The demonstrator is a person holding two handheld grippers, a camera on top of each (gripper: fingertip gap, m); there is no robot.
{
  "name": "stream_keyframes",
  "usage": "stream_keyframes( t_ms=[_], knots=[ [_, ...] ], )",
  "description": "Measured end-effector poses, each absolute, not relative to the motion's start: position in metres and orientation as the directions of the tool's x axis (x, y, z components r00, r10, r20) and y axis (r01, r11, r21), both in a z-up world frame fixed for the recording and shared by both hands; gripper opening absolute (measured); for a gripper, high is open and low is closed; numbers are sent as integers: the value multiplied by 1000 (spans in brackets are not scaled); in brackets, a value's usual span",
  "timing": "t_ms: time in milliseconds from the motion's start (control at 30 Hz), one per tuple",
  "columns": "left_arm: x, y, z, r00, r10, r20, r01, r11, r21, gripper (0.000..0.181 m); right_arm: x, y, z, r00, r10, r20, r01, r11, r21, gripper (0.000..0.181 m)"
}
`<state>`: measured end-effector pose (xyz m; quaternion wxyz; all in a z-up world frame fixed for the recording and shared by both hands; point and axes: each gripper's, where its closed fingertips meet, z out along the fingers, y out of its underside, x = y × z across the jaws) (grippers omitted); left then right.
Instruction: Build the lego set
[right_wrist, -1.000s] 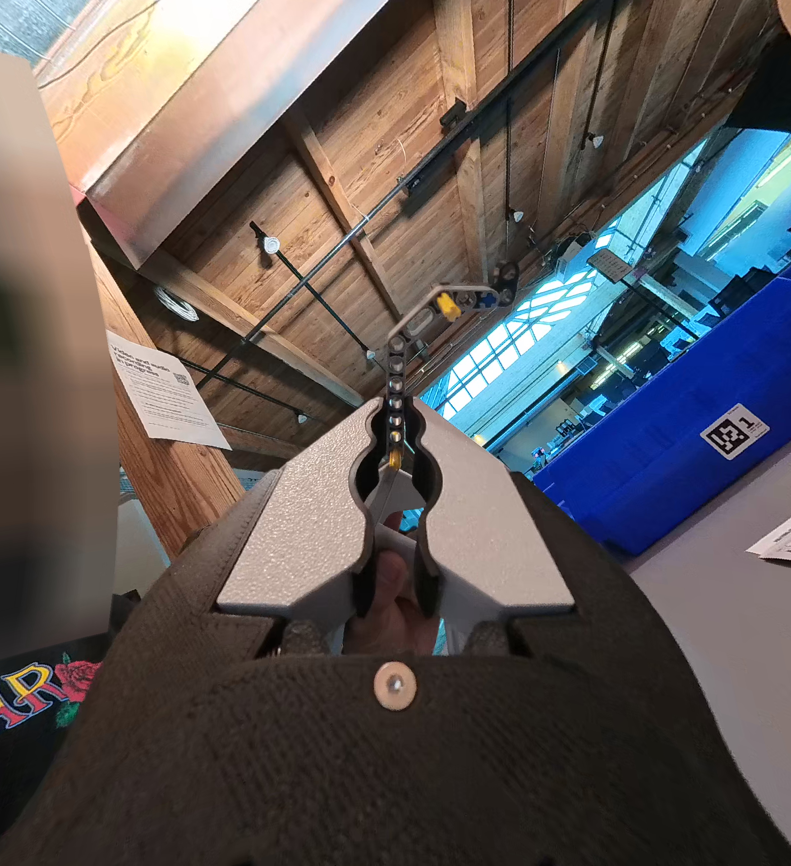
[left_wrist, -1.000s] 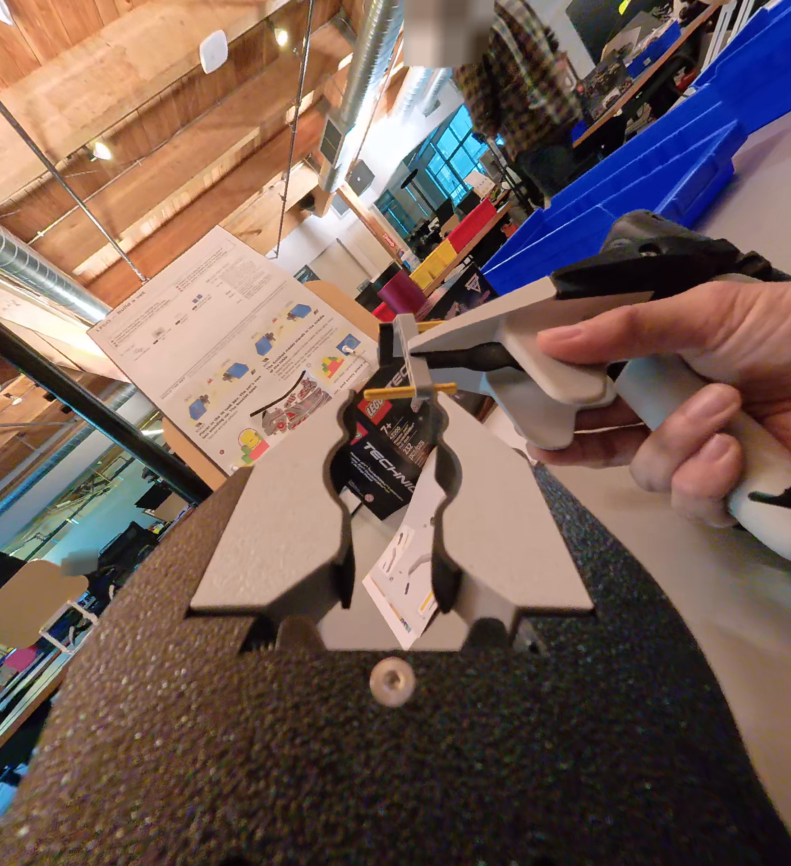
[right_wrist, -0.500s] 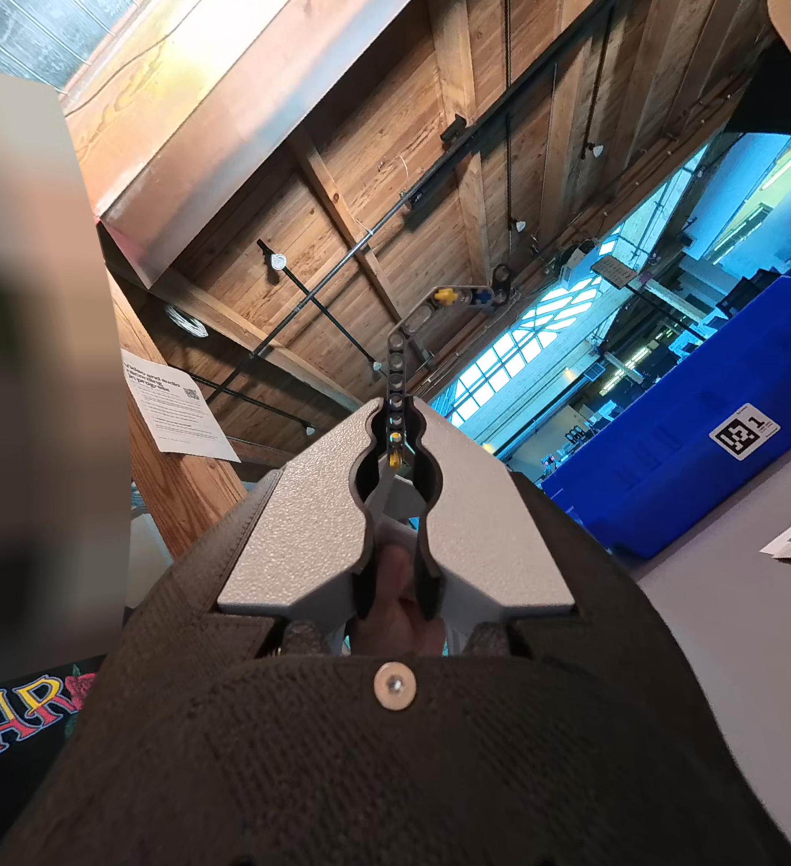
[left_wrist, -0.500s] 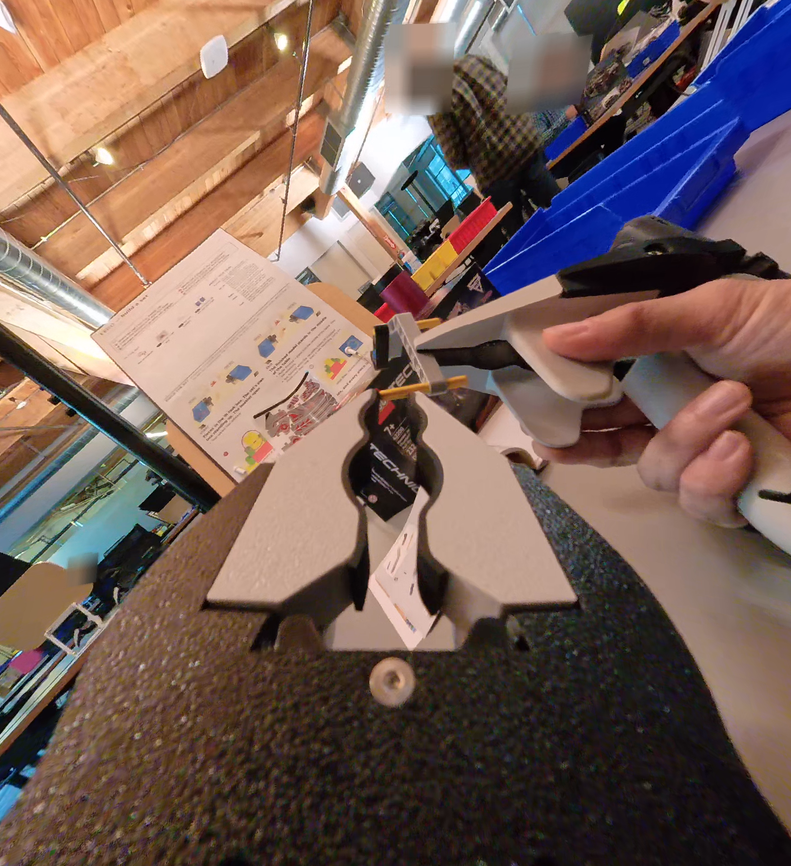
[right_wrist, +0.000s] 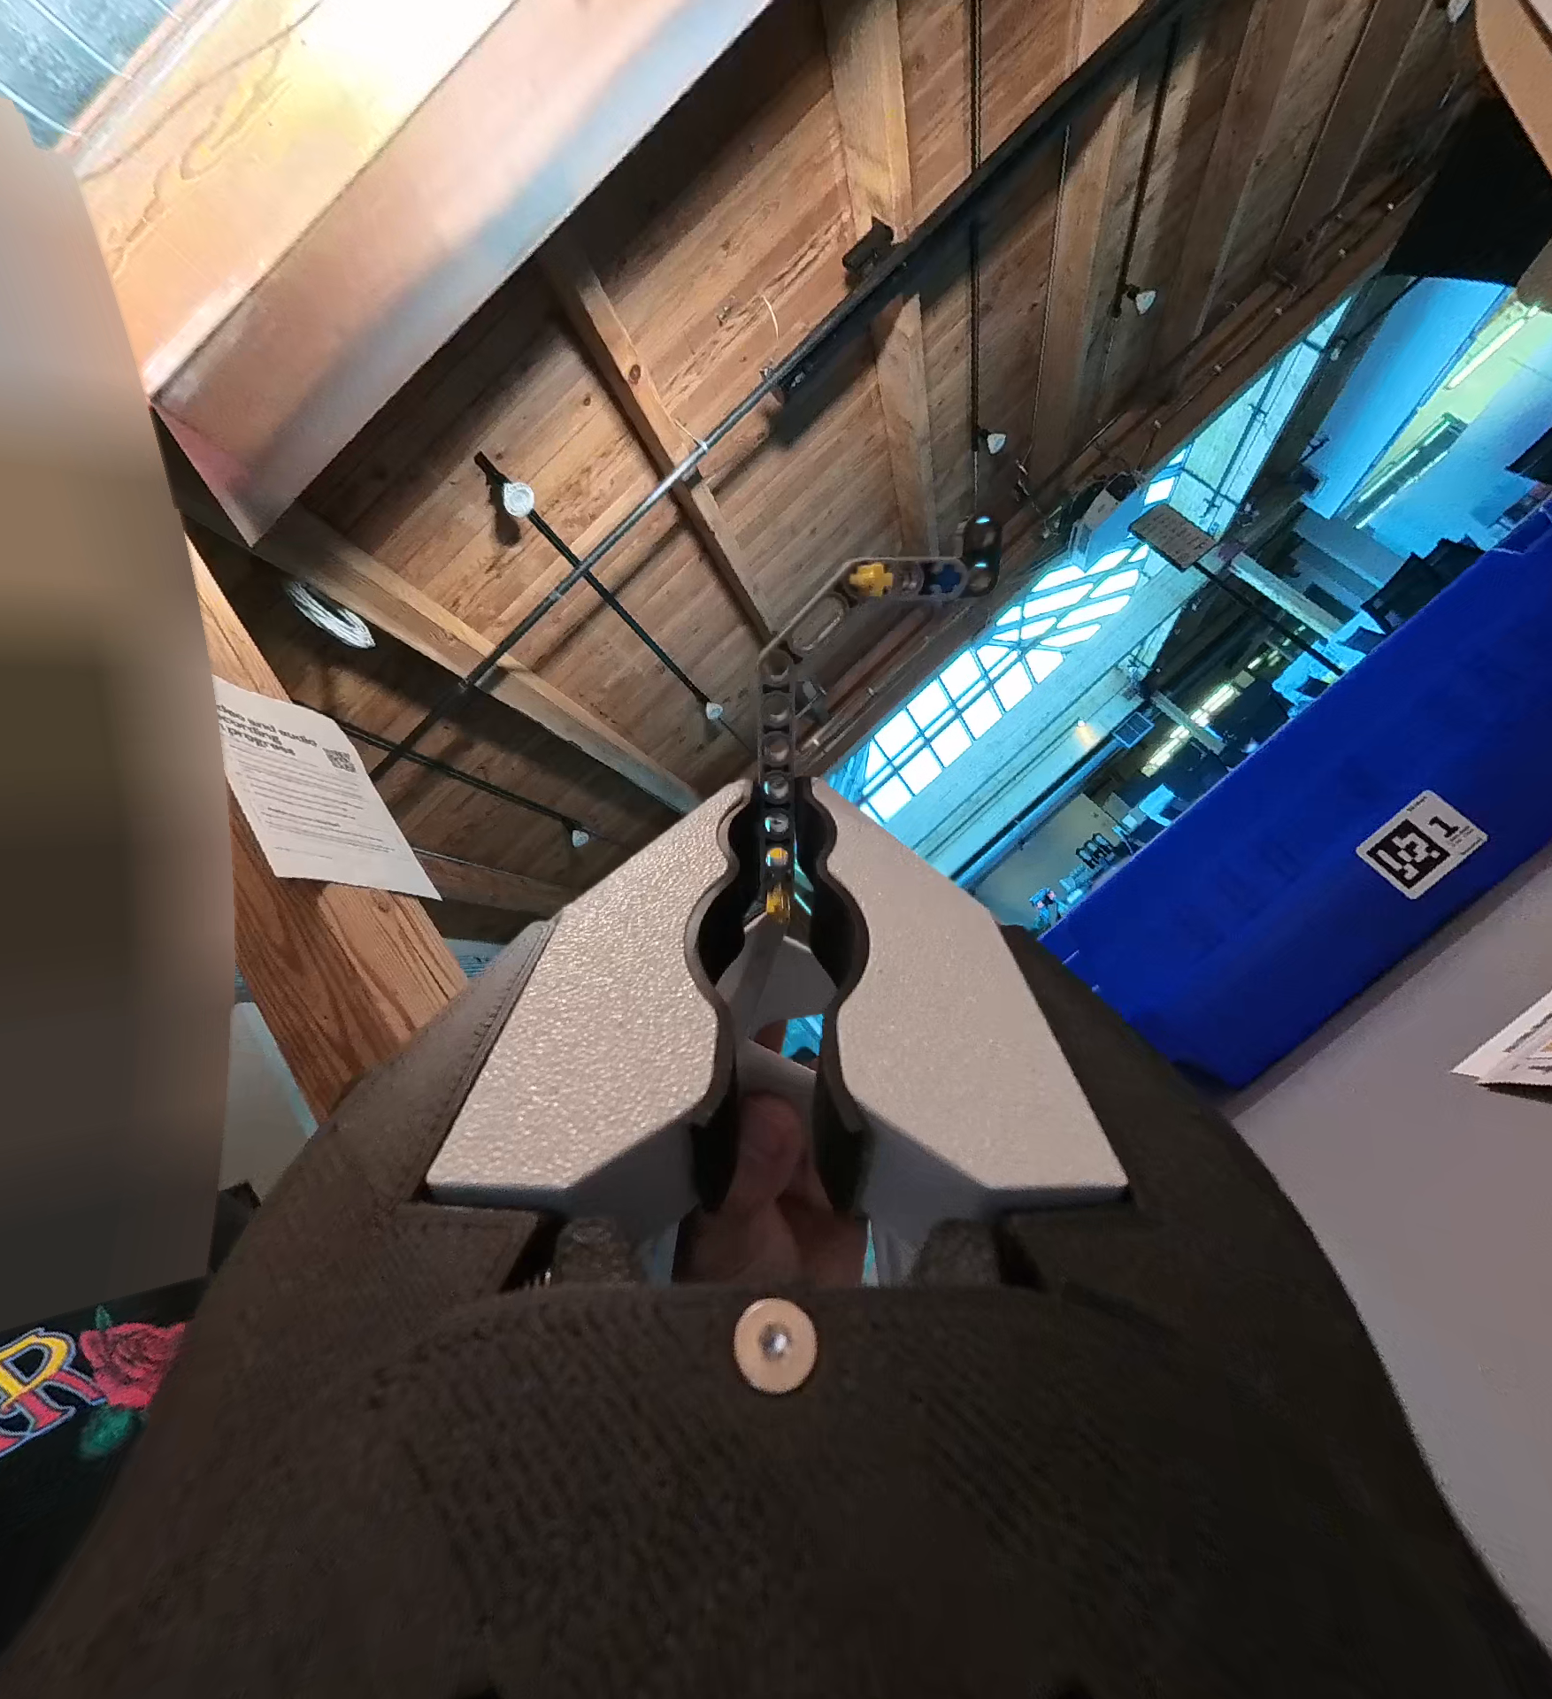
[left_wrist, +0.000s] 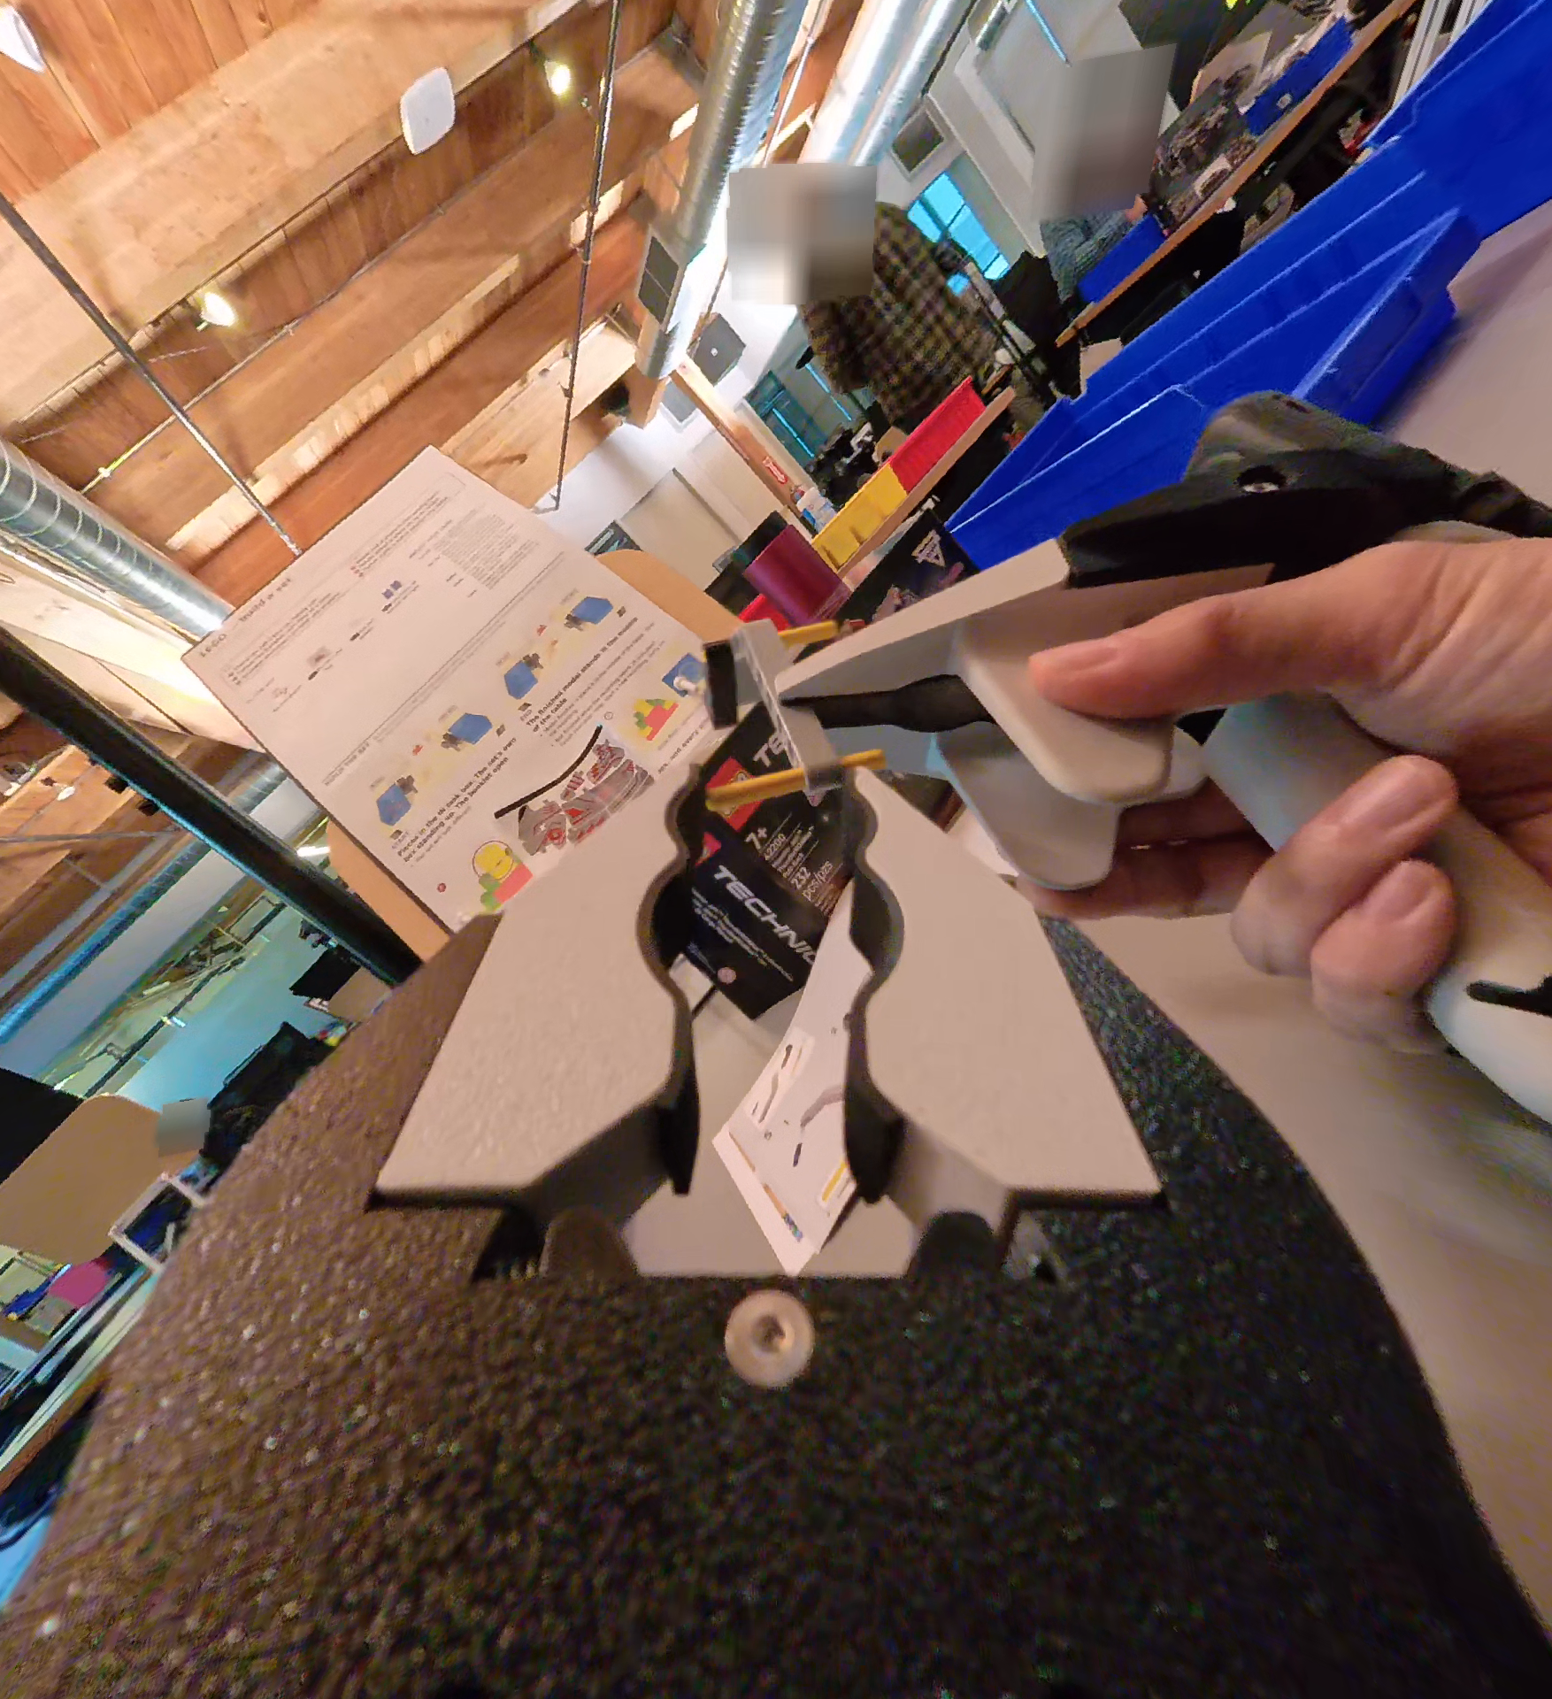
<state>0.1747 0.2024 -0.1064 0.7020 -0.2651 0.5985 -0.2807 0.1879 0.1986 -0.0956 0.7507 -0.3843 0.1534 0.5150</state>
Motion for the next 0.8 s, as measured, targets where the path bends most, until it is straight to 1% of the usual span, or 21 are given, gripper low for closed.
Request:
stream_keyframes(
  t_ms=[33, 100, 133, 433, 500, 533, 567, 700, 767, 800],
  knots=[
    [174, 203, -105, 148, -710, -689, 72, 702, -708, 26, 189, 198, -95, 407, 664, -628, -900, 173, -400, 6],
    [174, 204, -104, 181, -692, -699, 57, 717, -695, 29, 190, 198, -95, 413, 659, -628, -897, 178, -403, 5],
    [174, 203, -106, 179, -691, -700, 54, 717, -695, 26, 189, 198, -95, 420, 657, -626, -894, 180, -410, 6],
    [175, 205, -109, 163, -740, -652, 57, 667, -743, 25, 189, 199, -97, 428, 642, -636, -891, 179, -418, 6],
    [175, 206, -110, 147, -757, -637, 60, 650, -758, 29, 189, 200, -98, 432, 636, -639, -889, 181, -420, 6],
    [175, 206, -111, 136, -766, -628, 60, 639, -767, 25, 189, 200, -99, 426, 635, -645, -892, 176, -417, 6],
    [175, 206, -111, 127, -773, -622, 64, 632, -772, 25, 189, 201, -99, 421, 636, -647, -894, 172, -413, 6],
    [176, 205, -114, 101, -770, -630, 59, 637, -769, 14, 190, 202, -101, 422, 628, -654, -894, 171, -413, 6],
    [177, 196, -119, 68, -759, -648, 66, 651, -756, 9, 187, 202, -99, 426, 634, -646, -890, 166, -424, 6],
    [177, 194, -120, 83, -743, -664, 62, 669, -741, 7, 186, 202, -99, 435, 628, -645, -886, 168, -433, 6]
  ],
)
